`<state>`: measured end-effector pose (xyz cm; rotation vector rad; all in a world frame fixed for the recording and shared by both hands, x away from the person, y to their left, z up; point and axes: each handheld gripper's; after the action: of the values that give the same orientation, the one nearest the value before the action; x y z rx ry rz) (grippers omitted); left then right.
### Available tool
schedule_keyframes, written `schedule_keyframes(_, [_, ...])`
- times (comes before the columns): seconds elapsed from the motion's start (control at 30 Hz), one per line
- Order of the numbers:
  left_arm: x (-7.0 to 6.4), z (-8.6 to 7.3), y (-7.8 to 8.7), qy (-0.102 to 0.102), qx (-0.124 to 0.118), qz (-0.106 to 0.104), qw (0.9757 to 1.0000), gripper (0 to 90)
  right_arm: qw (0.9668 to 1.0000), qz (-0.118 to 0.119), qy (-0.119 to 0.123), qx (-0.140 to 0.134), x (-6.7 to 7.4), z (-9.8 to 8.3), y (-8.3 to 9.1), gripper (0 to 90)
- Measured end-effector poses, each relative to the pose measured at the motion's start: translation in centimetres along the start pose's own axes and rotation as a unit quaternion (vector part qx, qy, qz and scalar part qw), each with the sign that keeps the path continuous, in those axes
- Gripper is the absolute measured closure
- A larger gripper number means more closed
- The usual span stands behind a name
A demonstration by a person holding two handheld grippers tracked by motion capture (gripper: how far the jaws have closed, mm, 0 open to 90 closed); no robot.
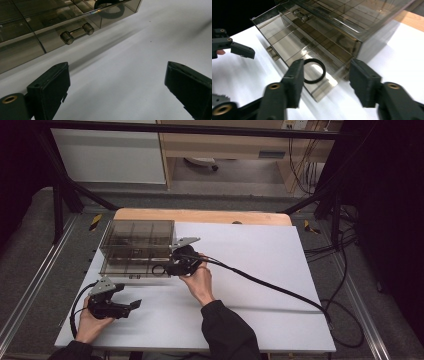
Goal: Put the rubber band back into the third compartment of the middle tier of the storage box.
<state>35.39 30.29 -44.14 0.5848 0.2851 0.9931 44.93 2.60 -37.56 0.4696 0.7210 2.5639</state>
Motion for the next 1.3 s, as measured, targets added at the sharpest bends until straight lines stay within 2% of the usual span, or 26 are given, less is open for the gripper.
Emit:
schedule_keyframes(0.2, [0.0,0.0,0.0,0.0,0.0,0.0,1.0,5.9,1.0,-0.006,-0.004,-0.007,-0.7,-1.0,2.3,27.6])
schedule_keyframes(0.53, [0.0,0.0,-0.1,0.001,0.001,0.001,1.0,5.8,0.9995,-0.009,-0.03,-0.01,-2.7,-3.7,5.8,8.3])
schedule_keyframes(0.63, [0.0,0.0,-0.1,0.001,0.001,0.001,1.0,5.8,0.9993,-0.015,-0.033,-0.008,-3.4,-4.6,6.7,5.8])
schedule_keyframes(0.9, [0.0,0.0,-0.1,0.001,0.003,0.002,1.0,5.8,0.9988,-0.006,-0.045,-0.016,-4.8,-7.1,9.4,1.6])
schedule_keyframes(1.03, [-0.1,0.0,-0.2,0.001,0.004,0.002,1.0,5.8,0.9988,-0.003,-0.042,-0.024,-5.2,-8.2,10.8,1.2])
schedule_keyframes(1.3, [0.0,0.0,-0.2,0.001,0.005,0.002,1.0,5.8,0.9981,-0.005,-0.051,-0.033,-6.2,-10.7,13.3,0.8])
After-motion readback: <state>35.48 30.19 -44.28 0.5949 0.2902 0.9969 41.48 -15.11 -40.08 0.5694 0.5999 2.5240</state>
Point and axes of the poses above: each handheld gripper's, and its own axes: y roughly backward along the jaws, z roughly out of its top, x roughly to its left, and after that the axes turned 12 degrees about z, right-handed
